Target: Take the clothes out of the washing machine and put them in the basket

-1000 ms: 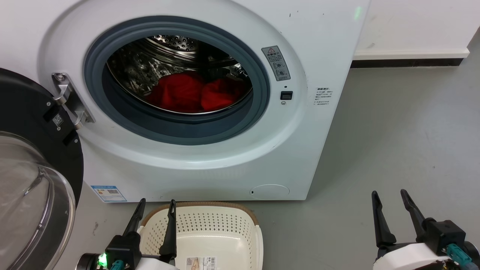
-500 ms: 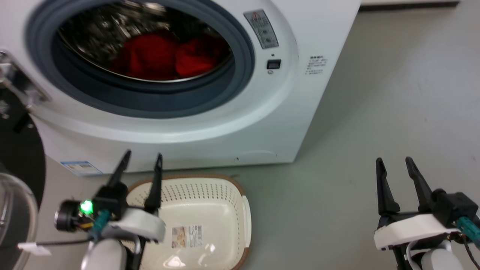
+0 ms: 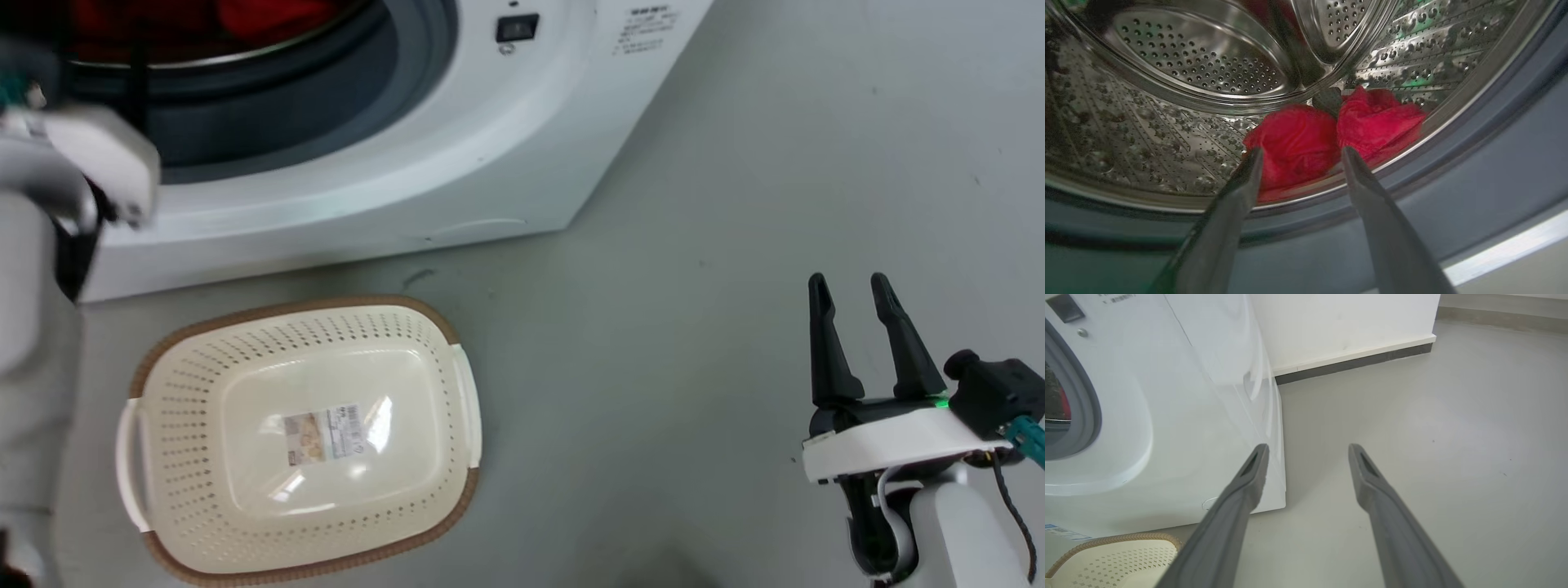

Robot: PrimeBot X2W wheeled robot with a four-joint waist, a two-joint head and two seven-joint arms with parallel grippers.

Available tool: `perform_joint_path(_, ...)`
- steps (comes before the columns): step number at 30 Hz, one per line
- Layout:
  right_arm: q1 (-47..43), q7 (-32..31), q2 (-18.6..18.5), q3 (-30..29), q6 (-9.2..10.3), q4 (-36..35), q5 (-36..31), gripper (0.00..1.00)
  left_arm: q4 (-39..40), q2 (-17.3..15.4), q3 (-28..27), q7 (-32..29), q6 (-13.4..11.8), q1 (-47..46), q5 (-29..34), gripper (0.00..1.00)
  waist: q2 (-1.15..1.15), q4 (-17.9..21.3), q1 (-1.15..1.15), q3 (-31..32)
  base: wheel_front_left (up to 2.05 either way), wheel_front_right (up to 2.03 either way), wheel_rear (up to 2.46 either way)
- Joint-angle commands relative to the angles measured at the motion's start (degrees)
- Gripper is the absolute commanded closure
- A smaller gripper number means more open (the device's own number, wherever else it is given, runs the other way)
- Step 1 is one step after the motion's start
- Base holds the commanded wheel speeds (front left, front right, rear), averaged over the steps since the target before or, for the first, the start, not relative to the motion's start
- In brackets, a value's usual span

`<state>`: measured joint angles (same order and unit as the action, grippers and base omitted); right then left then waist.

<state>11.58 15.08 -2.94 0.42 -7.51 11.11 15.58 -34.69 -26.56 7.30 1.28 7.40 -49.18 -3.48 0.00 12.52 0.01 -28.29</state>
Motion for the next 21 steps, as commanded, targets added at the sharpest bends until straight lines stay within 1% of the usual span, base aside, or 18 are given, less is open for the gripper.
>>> perform_joint_path(1,1.3,0.1,0.1,0.0,0.04,-0.3,0.7,0.0,-0.6,-1.1,1.7,-1.6,0.1,-2.7,-0.6,0.0,0.0,2.9,-0.01,-3.7,0.0,0.0,0.0)
perform_joint_path(3,2.0,0.1,0.1,0.5,0.04,-0.2,2.1,0.0,-2.3,-4.4,5.5,-6.7,0.0,-8.5,-1.8,0.0,0.0,3.8,-0.01,-5.8,0.0,0.0,0.0)
perform_joint_path(4,2.4,0.1,0.1,0.6,0.04,-0.4,2.8,0.0,-2.8,-5.6,7.6,-9.2,0.0,-11.7,-2.7,0.0,0.0,4.3,-0.01,-6.9,0.0,0.0,0.0)
perform_joint_path(8,3.7,0.1,0.1,1.2,0.04,-1.8,5.0,0.0,-4.7,-9.6,14.5,-18.3,0.0,-22.5,-5.1,0.0,0.0,5.7,-0.01,-10.8,0.0,0.0,0.0)
perform_joint_path(10,4.1,0.1,0.1,1.8,0.04,-2.8,5.9,0.0,-5.8,-11.2,17.4,-21.3,0.0,-27.0,-6.7,0.0,0.0,6.7,-0.01,-12.1,0.0,0.0,0.0)
perform_joint_path(13,4.5,0.1,0.1,3.1,0.04,-4.5,7.7,0.0,-7.2,-13.8,20.2,-25.8,0.0,-33.3,-8.9,0.0,0.0,8.6,-0.01,-14.2,0.0,0.0,0.0)
perform_joint_path(15,4.9,0.1,0.1,3.6,0.04,-5.8,8.6,0.0,-8.9,-14.8,21.0,-28.9,0.0,-36.7,-10.7,0.0,0.0,9.5,-0.01,-15.4,0.0,0.0,0.0)
perform_joint_path(18,4.6,0.1,0.1,5.0,0.04,-8.0,8.0,0.0,-10.9,-15.8,20.8,-34.2,0.0,-42.5,-12.9,0.0,0.0,10.6,-0.01,-17.7,0.0,0.0,0.0)
perform_joint_path(21,4.0,0.1,0.1,6.0,0.04,-9.4,8.7,0.0,-11.9,-16.2,22.6,-38.4,0.0,-46.5,-13.2,0.0,0.0,11.6,-0.01,-19.6,0.0,0.0,0.0)
